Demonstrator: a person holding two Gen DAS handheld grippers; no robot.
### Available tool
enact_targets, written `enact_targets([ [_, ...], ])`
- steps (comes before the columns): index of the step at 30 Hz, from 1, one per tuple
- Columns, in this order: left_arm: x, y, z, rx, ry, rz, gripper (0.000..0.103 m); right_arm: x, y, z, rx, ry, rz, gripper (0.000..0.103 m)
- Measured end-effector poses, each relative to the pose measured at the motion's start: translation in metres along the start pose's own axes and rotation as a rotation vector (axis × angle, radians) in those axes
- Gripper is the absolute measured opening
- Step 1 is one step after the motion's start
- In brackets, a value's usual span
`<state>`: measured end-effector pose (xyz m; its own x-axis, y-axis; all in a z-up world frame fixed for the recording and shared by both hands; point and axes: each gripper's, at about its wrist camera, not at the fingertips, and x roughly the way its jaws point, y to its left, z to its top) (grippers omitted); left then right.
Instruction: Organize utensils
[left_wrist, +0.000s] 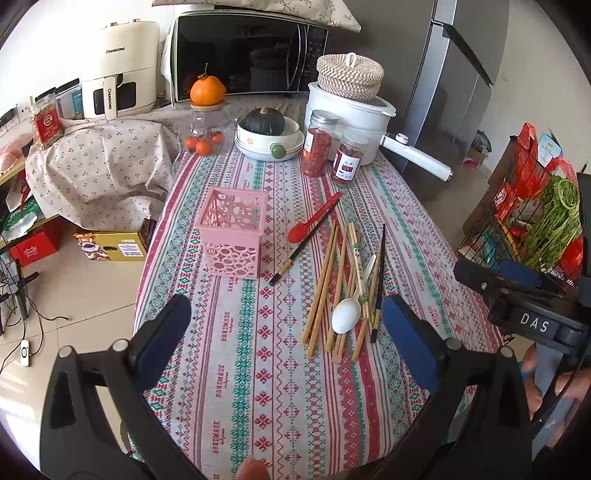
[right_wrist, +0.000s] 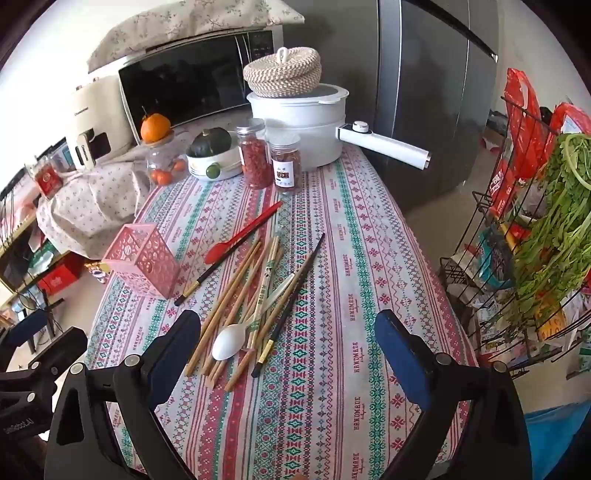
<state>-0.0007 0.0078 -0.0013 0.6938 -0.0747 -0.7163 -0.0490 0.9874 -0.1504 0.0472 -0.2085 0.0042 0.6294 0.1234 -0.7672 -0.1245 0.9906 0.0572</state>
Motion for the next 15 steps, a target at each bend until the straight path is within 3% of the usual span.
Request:
enact_targets([
  [15,0.0006,-0.0014,0.0052,-0.006,0.021,-0.035,0.103,0.0016,-0.0017,0.0008,0.011,0.001,-0.001,0.097],
])
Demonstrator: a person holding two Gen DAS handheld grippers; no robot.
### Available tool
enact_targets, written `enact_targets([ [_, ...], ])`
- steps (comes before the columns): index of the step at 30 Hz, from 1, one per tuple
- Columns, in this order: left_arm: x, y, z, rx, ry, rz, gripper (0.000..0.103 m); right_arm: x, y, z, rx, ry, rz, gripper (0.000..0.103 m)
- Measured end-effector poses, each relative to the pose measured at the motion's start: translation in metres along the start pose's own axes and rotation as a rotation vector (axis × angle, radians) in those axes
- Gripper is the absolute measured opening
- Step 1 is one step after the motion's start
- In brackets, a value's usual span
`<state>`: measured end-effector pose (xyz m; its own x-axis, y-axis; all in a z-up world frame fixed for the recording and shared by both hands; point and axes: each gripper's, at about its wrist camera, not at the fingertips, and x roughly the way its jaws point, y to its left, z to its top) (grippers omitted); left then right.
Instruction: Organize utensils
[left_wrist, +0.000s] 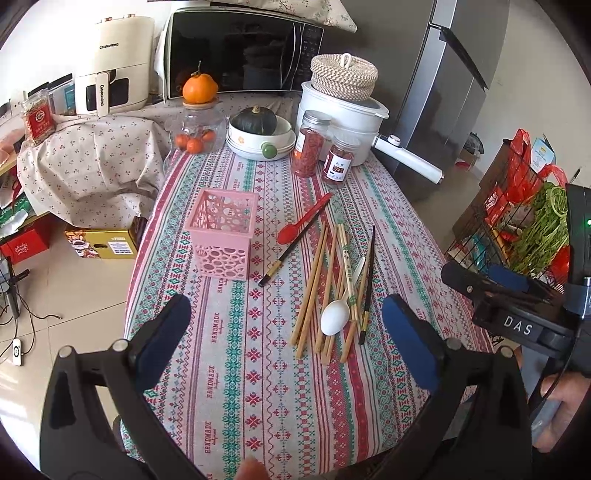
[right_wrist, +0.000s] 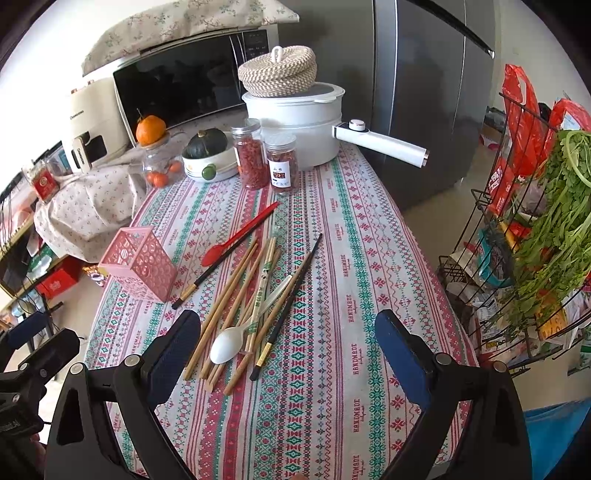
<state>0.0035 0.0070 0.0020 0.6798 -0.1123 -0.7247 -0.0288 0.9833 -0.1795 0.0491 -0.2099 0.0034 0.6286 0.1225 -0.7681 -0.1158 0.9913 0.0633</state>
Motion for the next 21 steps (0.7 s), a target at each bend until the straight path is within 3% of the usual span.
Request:
enact_targets([
  [21,0.0007,0.0023,0.0027,0.016,0.002,0.051,0.103,0.0028,0.0018,0.0000,0.008,0.018,0.010,0.097],
])
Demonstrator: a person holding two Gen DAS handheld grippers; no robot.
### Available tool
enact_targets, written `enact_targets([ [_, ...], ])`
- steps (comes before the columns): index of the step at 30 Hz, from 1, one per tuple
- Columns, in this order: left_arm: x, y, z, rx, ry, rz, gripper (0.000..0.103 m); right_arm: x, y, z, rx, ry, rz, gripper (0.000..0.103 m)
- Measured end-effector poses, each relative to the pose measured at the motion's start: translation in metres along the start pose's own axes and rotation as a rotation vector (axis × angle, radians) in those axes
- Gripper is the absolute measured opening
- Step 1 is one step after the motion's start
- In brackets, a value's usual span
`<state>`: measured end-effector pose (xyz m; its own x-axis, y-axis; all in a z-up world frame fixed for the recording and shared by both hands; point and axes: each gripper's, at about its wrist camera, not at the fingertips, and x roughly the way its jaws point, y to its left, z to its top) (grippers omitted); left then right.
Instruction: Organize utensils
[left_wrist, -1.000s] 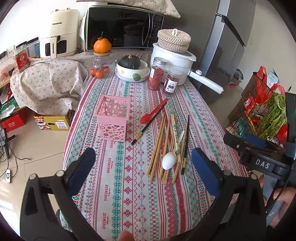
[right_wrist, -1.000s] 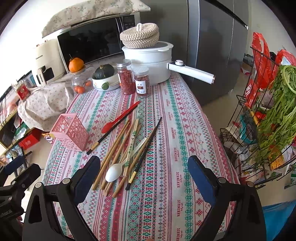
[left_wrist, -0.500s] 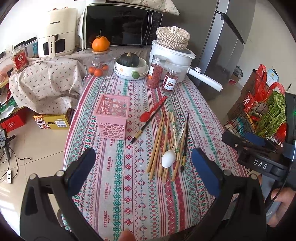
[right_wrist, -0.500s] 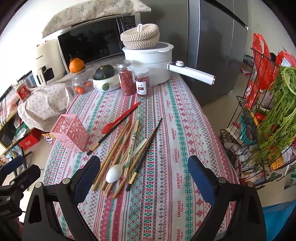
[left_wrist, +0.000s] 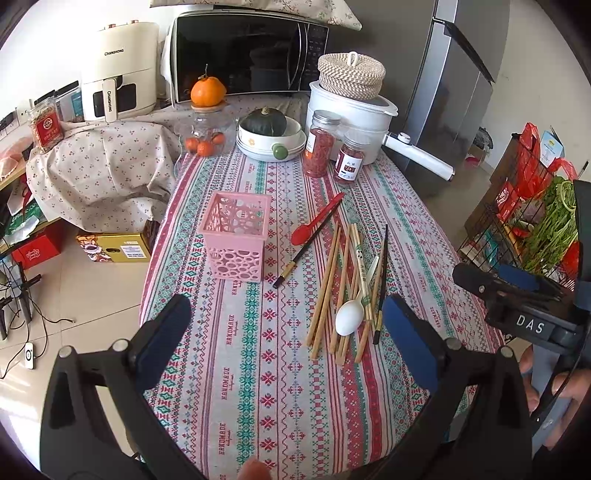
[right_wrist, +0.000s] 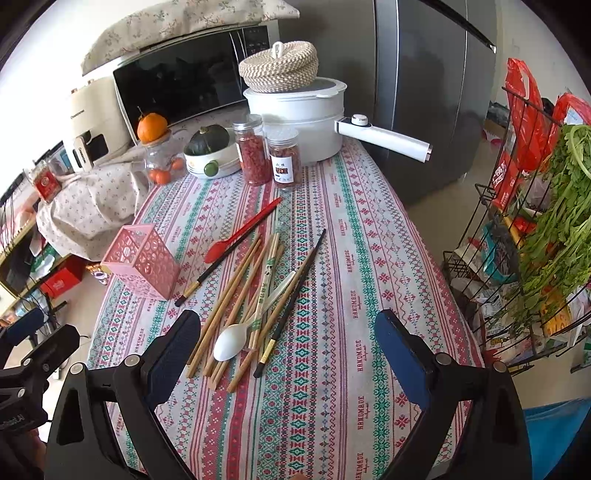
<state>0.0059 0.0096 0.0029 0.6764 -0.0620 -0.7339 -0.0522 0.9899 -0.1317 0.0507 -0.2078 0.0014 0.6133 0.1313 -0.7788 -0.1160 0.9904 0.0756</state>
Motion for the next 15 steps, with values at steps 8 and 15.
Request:
enact_targets([
  [8,0.0003,-0.0010,-0.0025,0.010,-0.006,0.011,0.103,0.0025,-0.0005,0.0009,0.005,0.010,0.003,0.097],
  [15,-0.0001,-0.0026,-0.0037,0.020,-0.019,0.038,0.103,0.0049,-0.0029,0.0003,0.010,0.018,0.001,0.097],
])
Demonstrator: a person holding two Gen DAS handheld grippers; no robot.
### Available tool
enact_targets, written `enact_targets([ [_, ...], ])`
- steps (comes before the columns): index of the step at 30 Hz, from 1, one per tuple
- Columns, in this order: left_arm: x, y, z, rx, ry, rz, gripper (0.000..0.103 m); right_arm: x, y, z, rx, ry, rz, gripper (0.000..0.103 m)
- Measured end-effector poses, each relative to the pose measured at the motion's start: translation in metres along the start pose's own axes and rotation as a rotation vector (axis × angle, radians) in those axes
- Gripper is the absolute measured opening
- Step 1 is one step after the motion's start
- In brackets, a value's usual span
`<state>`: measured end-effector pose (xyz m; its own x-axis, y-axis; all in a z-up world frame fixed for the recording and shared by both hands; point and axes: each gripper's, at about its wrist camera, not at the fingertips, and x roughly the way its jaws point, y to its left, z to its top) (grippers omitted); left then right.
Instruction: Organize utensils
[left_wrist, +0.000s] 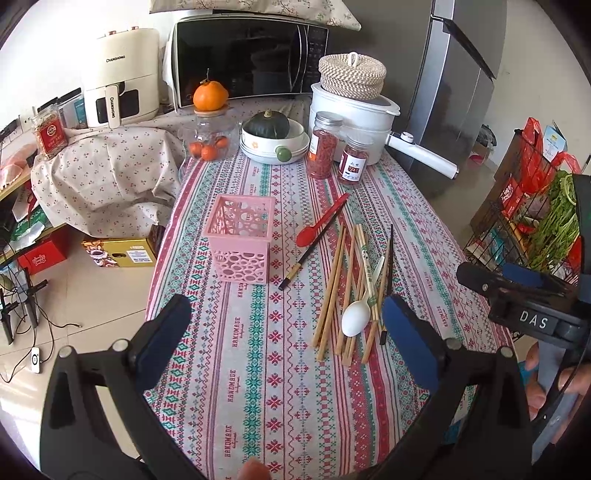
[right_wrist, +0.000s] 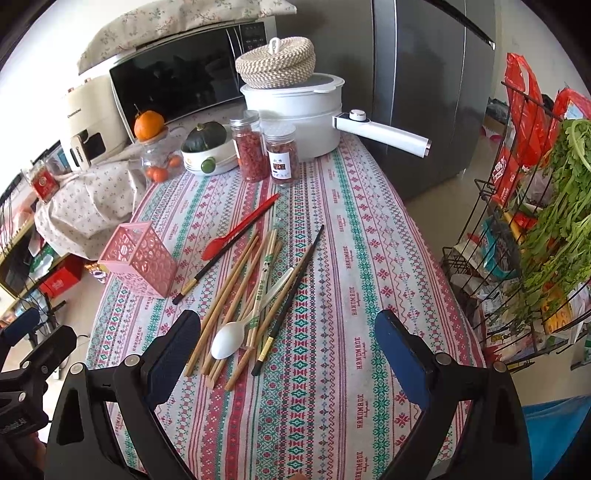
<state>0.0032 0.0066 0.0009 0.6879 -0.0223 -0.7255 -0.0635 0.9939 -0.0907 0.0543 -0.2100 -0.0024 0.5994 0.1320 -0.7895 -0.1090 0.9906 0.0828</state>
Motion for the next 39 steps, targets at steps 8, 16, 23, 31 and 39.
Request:
enact_targets([
  [8,0.002,0.003,0.001,-0.025,-0.011,0.031,0.103,0.003,0.001,0.001,-0.005,0.012,0.002,0.097],
  [16,0.011,0.002,-0.002,-0.018,0.028,0.016,0.103,0.015,-0.002,0.004,-0.009,0.060,0.010,0.097],
  [23,0.028,-0.007,0.006,0.032,0.163,-0.117,0.103,0.055,-0.033,0.024,0.100,0.196,0.104,0.091],
  [31,0.076,-0.038,0.032,0.080,0.313,-0.207,0.070,0.095,-0.059,0.033,0.177,0.271,0.200,0.051],
  [39,0.186,-0.082,0.048,0.151,0.501,-0.147,0.033,0.125,-0.081,0.019,0.235,0.365,0.168,0.046],
])
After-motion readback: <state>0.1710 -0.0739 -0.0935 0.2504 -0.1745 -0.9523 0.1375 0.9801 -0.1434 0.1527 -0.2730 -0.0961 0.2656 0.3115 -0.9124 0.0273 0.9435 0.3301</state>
